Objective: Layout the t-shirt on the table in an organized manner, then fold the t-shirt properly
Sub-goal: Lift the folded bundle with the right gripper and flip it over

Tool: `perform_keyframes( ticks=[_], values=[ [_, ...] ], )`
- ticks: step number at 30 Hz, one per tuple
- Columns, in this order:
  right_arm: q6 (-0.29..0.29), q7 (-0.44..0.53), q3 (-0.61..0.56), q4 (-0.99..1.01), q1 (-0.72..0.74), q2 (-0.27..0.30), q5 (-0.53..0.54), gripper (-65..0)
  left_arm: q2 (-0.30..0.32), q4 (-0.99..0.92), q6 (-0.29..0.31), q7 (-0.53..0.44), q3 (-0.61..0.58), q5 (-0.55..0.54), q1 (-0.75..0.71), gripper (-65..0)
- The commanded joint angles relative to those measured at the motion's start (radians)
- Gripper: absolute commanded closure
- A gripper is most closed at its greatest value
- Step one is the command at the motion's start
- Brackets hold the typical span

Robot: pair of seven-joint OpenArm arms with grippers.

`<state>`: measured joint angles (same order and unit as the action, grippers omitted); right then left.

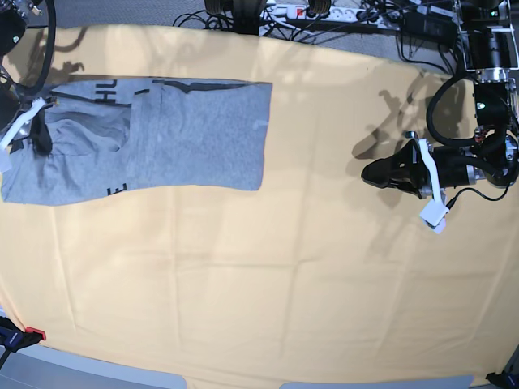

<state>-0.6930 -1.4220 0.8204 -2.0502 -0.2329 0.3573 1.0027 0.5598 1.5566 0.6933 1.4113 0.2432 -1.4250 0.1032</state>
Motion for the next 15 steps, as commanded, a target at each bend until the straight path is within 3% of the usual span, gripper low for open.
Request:
perform_keyframes(
  ticks=[1, 4, 9, 12, 15],
  values=[
    [0.011, 0.026, 0.012, -0.053, 0.008, 0.019, 0.037, 0.0, 0.018, 0.017, 0.005, -0.015, 0.008, -0.024, 0.019, 0.0],
    [0.05, 0.026, 0.012, -0.168, 0.008, 0.0, 0.172, 0.0, 0.018, 0.017, 0.005, -0.015, 0.008, -0.024, 0.019, 0.0],
    [0.004, 0.026, 0.011, -0.306, -0.012, -0.144, 0.42, 0.0, 0.017, 0.017, 0.005, -0.015, 0.008, -0.024, 0.02, 0.0],
    [-0.005, 0.026, 0.003, -0.306, -0.014, -0.233, 0.481, 0.0, 0.018, 0.017, 0.005, -0.015, 0.008, -0.024, 0.023, 0.0],
    [-0.005, 0.026, -0.064, -0.306, -0.014, -0.285, 0.481, 0.0, 0.017, 0.016, 0.005, -0.015, 0.008, -0.024, 0.022, 0.0]
  ],
)
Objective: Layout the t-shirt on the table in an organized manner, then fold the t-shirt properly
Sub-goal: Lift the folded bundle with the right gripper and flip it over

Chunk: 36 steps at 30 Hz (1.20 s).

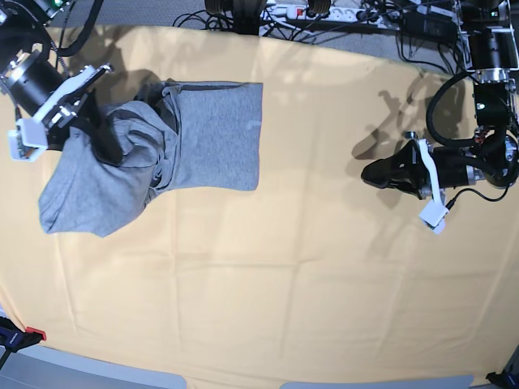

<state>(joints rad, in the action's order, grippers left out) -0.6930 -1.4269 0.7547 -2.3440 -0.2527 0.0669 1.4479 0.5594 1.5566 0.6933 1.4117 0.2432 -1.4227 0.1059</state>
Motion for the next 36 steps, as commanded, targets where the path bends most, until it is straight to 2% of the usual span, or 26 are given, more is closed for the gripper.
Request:
perform_keyframes(
  ticks=[1, 5, 7, 14, 18, 19, 22, 23, 24, 29, 36],
  values=[
    [-0.005, 0.031, -0.034, -0.012, 0.006, -0.008, 0.036, 0.0, 0.018, 0.016, 0.005, -0.015, 0.008, -0.026, 0.019, 0.0],
    [-0.005, 0.031, -0.187, -0.012, 0.006, -0.043, 0.036, 0.0, 0.017, 0.016, 0.005, -0.015, 0.008, -0.026, 0.02, 0.0],
    [-0.005, 0.031, -0.252, -0.012, 0.011, -0.051, -0.006, 0.0, 0.018, 0.016, 0.005, -0.015, 0.008, -0.026, 0.019, 0.0],
    [-0.005, 0.031, -0.457, 0.068, 0.024, -0.056, -0.102, 0.0, 0.018, 0.016, 0.005, -0.015, 0.008, -0.026, 0.019, 0.0],
    [-0.005, 0.031, -0.566, 0.14, 0.08, -0.056, -0.167, 0.0, 0.018, 0.016, 0.005, -0.015, 0.008, -0.027, 0.019, 0.0],
    [-0.005, 0.031, -0.59, 0.153, 0.099, -0.056, -0.167, -2.0, 0.017, 0.016, 0.005, -0.015, 0.008, -0.027, 0.019, 0.0],
    [-0.005, 0.031, -0.642, 0.155, 0.138, -0.055, -0.166, -31.1, 0.017, 0.016, 0.005, -0.015, 0.008, -0.026, 0.019, 0.0],
    [-0.005, 0.031, -0.652, 0.153, 0.148, -0.054, -0.166, -38.8, 0.017, 0.016, 0.005, -0.015, 0.008, -0.026, 0.02, 0.0],
    [-0.005, 0.031, -0.66, 0.146, 0.159, -0.051, -0.166, -43.2, 0.017, 0.016, 0.005, -0.015, 0.008, -0.026, 0.019, 0.0],
    [-0.005, 0.031, -0.661, 0.028, 0.168, -0.041, -0.164, -44.1, 0.017, 0.016, 0.005, -0.015, 0.008, -0.026, 0.019, 0.0],
    [-0.005, 0.031, -0.584, -0.012, 0.071, 0.043, -0.166, -44.1, 0.018, 0.016, 0.005, -0.015, 0.008, -0.026, 0.019, 0.0]
  ],
)
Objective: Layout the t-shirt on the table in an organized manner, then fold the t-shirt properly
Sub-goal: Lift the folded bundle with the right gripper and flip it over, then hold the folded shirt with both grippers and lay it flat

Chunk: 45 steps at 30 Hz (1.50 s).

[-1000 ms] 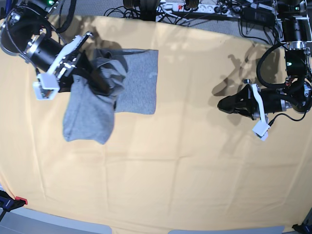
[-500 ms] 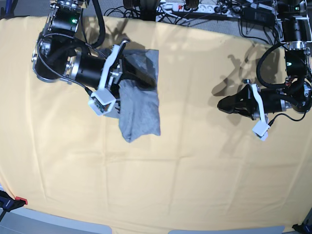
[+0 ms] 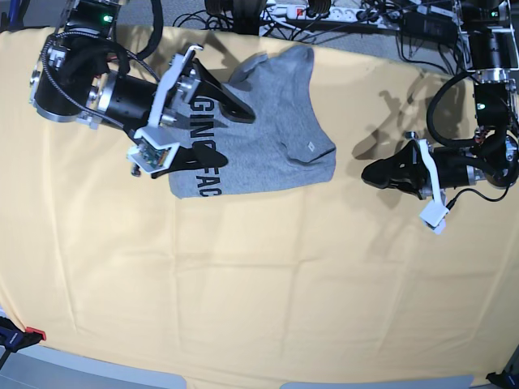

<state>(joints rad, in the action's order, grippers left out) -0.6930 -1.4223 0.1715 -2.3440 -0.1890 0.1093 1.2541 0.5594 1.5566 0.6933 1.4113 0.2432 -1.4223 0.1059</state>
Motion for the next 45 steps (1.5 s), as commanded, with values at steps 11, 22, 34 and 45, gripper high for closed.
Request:
perform_keyframes(
  ticks=[11, 22, 34, 45],
  values=[
    [-0.005, 0.029, 0.005, -0.012, -0.031, 0.008, -0.179, 0.0, 0.016, 0.02, 0.005, -0.015, 0.008, -0.061, 0.019, 0.0],
    [-0.005, 0.17, 0.004, 0.232, 0.172, 0.008, -0.384, 0.0, -0.091, 0.029, 0.005, -0.015, -0.106, -0.061, 0.024, 0.0],
    [-0.005, 0.169, -0.024, 0.643, 0.421, 0.008, -0.385, 0.0, -0.194, 0.27, 0.005, -0.015, -0.449, 0.082, 0.024, 0.0],
    [-0.005, 0.225, -0.192, 0.711, 0.502, 0.084, -0.535, 0.0, -0.193, 0.222, 0.005, -0.151, -0.72, 0.426, 0.0, 0.0]
  ],
)
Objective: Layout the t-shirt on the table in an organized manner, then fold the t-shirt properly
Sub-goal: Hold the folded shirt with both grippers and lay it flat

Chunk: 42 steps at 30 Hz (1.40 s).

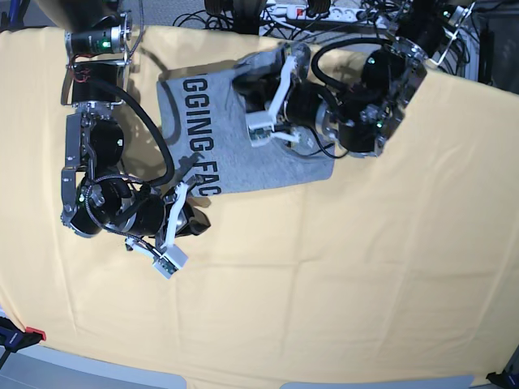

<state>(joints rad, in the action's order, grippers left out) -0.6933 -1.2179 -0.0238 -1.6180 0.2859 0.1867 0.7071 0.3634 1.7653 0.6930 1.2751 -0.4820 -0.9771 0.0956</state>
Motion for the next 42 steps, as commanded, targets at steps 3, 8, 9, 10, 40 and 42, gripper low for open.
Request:
perform_keyframes(
  ticks=[3, 8, 9, 10, 40, 42],
  values=[
    [-0.005, 0.041, -0.002, -0.014, 0.027, 0.037, -0.018, 0.0, 0.008, 0.014, 0.005, 0.025, -0.009, 0.02, -0.003, 0.0],
    [-0.005, 0.04, -0.002, -0.014, 0.022, 0.07, -0.016, 0.0, 0.008, 0.024, 0.005, 0.05, 0.047, 0.017, 0.029, 0.0],
    [-0.005, 0.04, -0.003, -0.014, 0.019, 0.072, -0.015, 0.0, 0.008, 0.03, 0.005, 0.05, 0.06, -0.002, 0.036, 0.0],
    [-0.005, 0.04, -0.003, -0.014, 0.017, 0.072, -0.015, 0.0, 0.008, 0.037, 0.005, 0.051, 0.073, -0.032, 0.041, 0.0],
    [-0.005, -0.01, -0.277, 0.055, 0.005, 0.19, -0.017, 0.0, 0.048, 0.052, 0.005, 0.033, 0.036, 0.106, -0.059, 0.0],
    [-0.005, -0.014, -0.277, 0.027, -0.01, 0.222, 0.014, 0.0, 0.072, 0.051, 0.005, 0.026, 0.036, 0.119, -0.044, 0.0]
  ],
)
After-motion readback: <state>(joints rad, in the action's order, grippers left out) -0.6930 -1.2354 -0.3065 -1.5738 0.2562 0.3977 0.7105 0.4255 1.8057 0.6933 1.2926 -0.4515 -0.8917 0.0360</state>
